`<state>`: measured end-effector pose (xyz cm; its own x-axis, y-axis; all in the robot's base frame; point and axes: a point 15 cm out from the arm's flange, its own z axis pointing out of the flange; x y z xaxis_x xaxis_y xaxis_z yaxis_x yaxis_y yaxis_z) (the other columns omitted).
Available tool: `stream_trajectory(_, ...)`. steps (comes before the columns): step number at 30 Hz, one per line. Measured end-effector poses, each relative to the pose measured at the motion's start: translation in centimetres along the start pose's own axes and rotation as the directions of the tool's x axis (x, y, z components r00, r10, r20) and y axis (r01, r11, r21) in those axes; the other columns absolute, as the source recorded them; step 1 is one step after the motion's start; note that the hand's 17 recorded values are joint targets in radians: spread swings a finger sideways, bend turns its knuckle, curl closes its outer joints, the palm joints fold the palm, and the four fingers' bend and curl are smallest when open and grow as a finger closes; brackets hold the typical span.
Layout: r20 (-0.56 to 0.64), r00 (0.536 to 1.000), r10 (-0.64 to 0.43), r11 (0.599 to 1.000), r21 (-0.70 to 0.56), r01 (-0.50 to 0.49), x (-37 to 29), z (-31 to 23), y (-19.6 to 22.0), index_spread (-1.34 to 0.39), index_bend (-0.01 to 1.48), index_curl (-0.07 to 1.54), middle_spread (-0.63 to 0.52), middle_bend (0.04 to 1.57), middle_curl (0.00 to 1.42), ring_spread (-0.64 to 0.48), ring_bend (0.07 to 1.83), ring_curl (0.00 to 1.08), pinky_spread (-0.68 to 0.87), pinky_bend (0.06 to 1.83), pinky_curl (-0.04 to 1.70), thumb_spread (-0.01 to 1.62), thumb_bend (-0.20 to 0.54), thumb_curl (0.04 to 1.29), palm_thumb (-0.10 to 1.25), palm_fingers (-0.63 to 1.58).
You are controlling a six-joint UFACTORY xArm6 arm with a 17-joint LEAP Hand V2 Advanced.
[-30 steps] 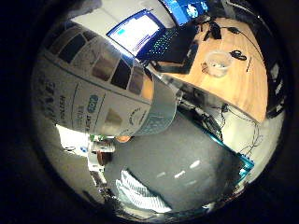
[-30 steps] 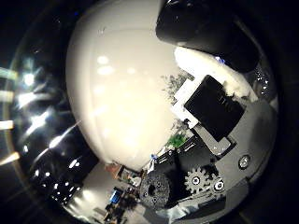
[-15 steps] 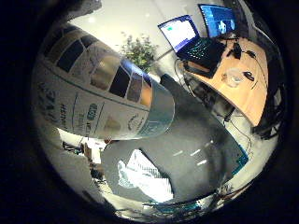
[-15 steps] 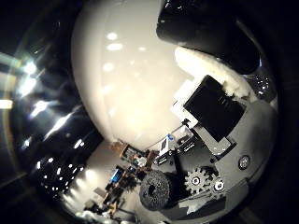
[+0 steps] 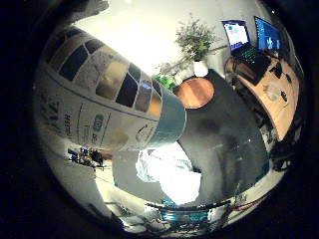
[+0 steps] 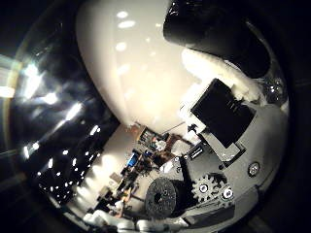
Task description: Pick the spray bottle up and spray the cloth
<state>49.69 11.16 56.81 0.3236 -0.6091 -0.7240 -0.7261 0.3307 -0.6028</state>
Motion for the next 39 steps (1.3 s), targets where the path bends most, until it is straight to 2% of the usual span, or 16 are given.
stream_trajectory(6, 0.018, 0.997, 0.078, 0.982, -0.171, -0.074, 1.2, 4.6, 9.3, -0.63, 0.22, 0.67, -0.42, 0.59, 0.58, -0.46, 0.98, 0.33, -0.27, 0.88, -0.01, 0.96, -0.013, 0.43, 1.18, 1.09)
stream_trajectory(17, -0.044, 0.994, 0.096, 0.936, -0.335, -0.105, 4.4, 7.2, 18.3, -0.62, 0.22, 0.68, -0.42, 0.59, 0.58, -0.46, 0.98, 0.33, -0.27, 0.88, -0.01, 0.96, -0.013, 0.44, 1.18, 1.08)
stream_trajectory(22, -0.085, 0.991, 0.106, 0.921, -0.368, -0.130, 5.6, 7.3, 19.9, -0.62, 0.22, 0.68, -0.40, 0.59, 0.58, -0.46, 0.98, 0.33, -0.26, 0.88, -0.01, 0.96, -0.011, 0.44, 1.19, 1.09)
stream_trajectory(29, -0.254, 0.963, 0.093, 0.878, -0.435, -0.200, 9.2, 6.5, 22.3, -0.61, 0.23, 0.68, -0.39, 0.59, 0.58, -0.46, 0.98, 0.33, -0.24, 0.88, -0.01, 0.95, -0.014, 0.45, 1.19, 1.09)
stream_trajectory(32, -0.279, 0.955, 0.105, 0.863, -0.452, -0.227, 9.5, 5.9, 22.5, -0.61, 0.23, 0.68, -0.39, 0.60, 0.57, -0.45, 0.98, 0.33, -0.24, 0.88, -0.01, 0.95, -0.014, 0.45, 1.18, 1.09)
stream_trajectory(39, -0.259, 0.962, 0.090, 0.888, -0.416, -0.196, 7.7, 5.0, 19.6, -0.61, 0.23, 0.68, -0.39, 0.61, 0.57, -0.45, 0.98, 0.33, -0.24, 0.88, -0.01, 0.94, -0.014, 0.46, 1.18, 1.09)
